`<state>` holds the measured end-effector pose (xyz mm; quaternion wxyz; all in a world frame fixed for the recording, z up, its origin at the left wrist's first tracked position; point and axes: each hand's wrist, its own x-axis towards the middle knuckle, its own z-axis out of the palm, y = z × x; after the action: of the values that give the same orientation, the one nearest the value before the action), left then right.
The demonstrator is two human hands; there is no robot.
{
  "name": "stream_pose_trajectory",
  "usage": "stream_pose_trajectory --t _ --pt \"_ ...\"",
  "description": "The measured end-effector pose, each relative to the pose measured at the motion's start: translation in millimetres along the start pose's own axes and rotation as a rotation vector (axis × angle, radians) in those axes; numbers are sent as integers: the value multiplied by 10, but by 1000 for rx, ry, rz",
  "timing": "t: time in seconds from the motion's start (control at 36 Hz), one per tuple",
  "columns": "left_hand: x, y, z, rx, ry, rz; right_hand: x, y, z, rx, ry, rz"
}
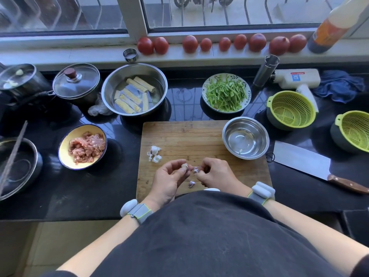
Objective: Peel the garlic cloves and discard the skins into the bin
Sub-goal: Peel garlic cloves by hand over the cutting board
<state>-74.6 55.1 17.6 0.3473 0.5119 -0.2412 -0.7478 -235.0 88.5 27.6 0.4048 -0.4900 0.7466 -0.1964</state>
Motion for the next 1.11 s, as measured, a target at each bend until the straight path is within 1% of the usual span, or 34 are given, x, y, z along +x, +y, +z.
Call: stream_pose_trajectory --t 0.08,0.17,0.22,0.36,0.47,0.58,0.69,0.89,1.03,1.11 --pt "12 -5 -29 -89 25 -14 16 56 -10 1 50 33" --pt "-2 -10 -28 -96 9 -26 37 134 -36 -68 82 86" --pt "-11 -9 -26 -55 -14 -19 35 173 -40 -134 77 96" --pt "-28 -17 -27 134 -53 21 12 145 -15 -228 34 63" --pt "-26 -12 -20 85 -34 15 25 104 -2 -134 21 -106" --pt "-22 -11 -44 120 -25 31 -10 42 9 -23 -19 -178" --pt "-36 6 -55 281 -40 96 -6 15 -3 13 8 -182" --pt "-43 5 -34 514 -63 201 -27 -18 -28 16 -21 -117" --pt "-98 45 23 522 -81 228 -36 -28 -22 -8 8 -134" --pt "-98 61 40 464 -73 191 -12 -12 -17 -35 34 -126"
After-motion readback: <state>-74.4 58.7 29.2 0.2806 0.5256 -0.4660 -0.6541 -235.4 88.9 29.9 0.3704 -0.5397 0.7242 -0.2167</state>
